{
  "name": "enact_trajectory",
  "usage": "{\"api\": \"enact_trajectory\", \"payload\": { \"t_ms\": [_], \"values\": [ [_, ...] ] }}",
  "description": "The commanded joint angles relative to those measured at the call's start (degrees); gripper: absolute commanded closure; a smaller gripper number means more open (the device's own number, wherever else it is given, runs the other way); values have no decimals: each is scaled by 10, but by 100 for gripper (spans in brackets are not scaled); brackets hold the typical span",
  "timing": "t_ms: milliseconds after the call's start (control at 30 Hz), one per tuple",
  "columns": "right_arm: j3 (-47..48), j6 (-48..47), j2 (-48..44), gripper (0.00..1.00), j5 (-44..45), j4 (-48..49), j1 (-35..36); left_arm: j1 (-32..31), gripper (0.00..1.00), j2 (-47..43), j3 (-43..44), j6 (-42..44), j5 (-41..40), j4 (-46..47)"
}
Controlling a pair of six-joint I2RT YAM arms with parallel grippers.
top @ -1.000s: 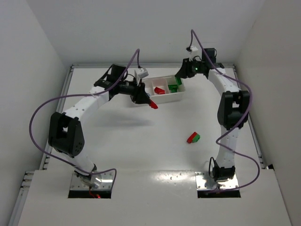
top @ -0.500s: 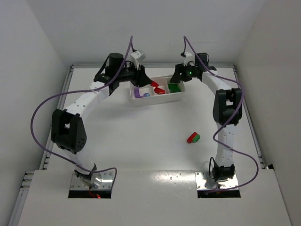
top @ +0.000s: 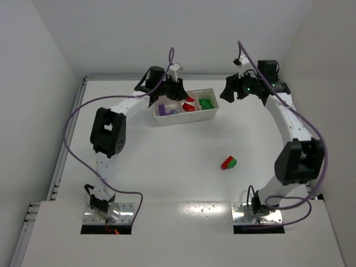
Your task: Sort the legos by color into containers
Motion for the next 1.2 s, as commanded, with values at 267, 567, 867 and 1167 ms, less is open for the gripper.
{"api": "enact_trajectory", "payload": {
  "t_ms": [267,567,867,1167],
  "values": [
    [-209,-317,-118,27,27,-176,-15,-16,26,20,35,0,-8,20],
    [-224,-463,-133,27,-12,-343,-20,-16,25,-134,-45,26,-13,33],
    [-347,-384,-211,14,26,-301,-1,-16,25,-291,-172,57,-30,-12],
    [-435,-305,-263,14,64,-216,21,-11,25,-332,-226,57,-35,-12]
  ]
}}
